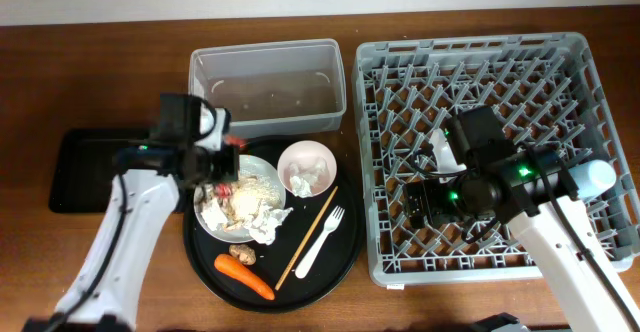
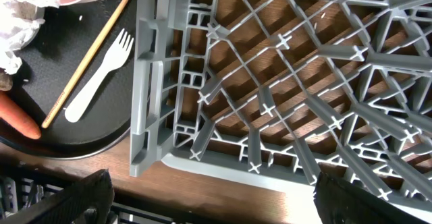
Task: Sort waste into correct bins and load items into the dishwasher rack
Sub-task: 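Pick the red snack wrapper with the left gripper, drop into clear bin, then grasp the tissue from the plate with the left gripper, drop into bin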
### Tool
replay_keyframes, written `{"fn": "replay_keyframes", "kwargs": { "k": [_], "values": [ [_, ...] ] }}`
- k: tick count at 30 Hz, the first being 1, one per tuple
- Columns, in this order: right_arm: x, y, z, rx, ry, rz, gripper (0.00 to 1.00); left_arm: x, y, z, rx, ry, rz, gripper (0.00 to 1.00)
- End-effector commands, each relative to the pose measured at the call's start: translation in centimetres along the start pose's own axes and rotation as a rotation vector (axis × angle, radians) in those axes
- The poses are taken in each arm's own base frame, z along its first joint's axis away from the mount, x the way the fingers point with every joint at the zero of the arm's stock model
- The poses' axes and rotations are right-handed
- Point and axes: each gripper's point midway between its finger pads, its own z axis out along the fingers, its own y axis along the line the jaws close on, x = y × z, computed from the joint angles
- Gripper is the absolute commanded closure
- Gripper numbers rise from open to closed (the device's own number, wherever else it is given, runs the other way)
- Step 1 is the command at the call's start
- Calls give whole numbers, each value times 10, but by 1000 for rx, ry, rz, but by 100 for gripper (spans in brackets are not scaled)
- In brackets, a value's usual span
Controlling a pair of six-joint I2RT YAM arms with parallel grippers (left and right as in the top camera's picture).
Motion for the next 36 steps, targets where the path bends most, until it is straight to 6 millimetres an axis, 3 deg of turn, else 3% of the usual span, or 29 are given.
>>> {"fn": "replay_keyframes", "kwargs": {
  "k": [1,3,5,8,10,12,14,16,19,21,22,25,27,28,29,31,33,34,36],
  "values": [
    [2,-1,0,11,-3,3,2,-28,29,-40,-157,-145,-4,100],
    [2,-1,0,11,-3,3,2,-28,55,-45,-215,-150,-62,99],
    [2,-1,0,11,-3,3,2,-28,99,-57,-308,-176,-162,100],
    [2,-1,0,11,-3,3,2,-20,149,-63,-358,-193,-390,99],
    [2,-1,0,10,-3,3,2,-24,155,-55,-309,-201,-426,99],
    [2,-1,0,10,-3,3,2,-48,144,-58,-251,-272,-333,100],
    [2,-1,0,10,-3,3,2,-91,113,-72,-160,-399,-203,99],
    [1,-1,0,10,-4,3,2,-123,80,-73,-106,-502,-87,99],
    [1,-1,0,10,-6,3,2,-158,32,-42,-30,-571,37,99],
    [1,-1,0,10,-7,3,2,-171,9,8,14,-555,92,99],
    [1,-1,0,10,-7,3,2,-169,3,33,25,-525,104,100],
    [1,-1,0,10,-6,3,2,-160,1,78,34,-460,111,99],
    [1,-1,0,10,-7,3,2,-157,2,82,33,-448,109,68],
    [1,-1,0,10,-6,3,2,-159,2,78,33,-455,110,46],
    [1,-1,0,10,-6,3,1,-164,-2,61,34,-475,117,5],
    [1,-1,0,10,-6,2,2,-166,-7,30,30,-485,117,1],
    [1,-1,0,10,-6,3,2,-140,-14,-15,24,-412,102,1],
    [1,-1,0,10,-5,2,2,-100,-15,-34,14,-297,79,1],
    [2,-1,0,11,-1,2,2,-29,-6,-44,-25,-52,-7,1]
  ]
}}
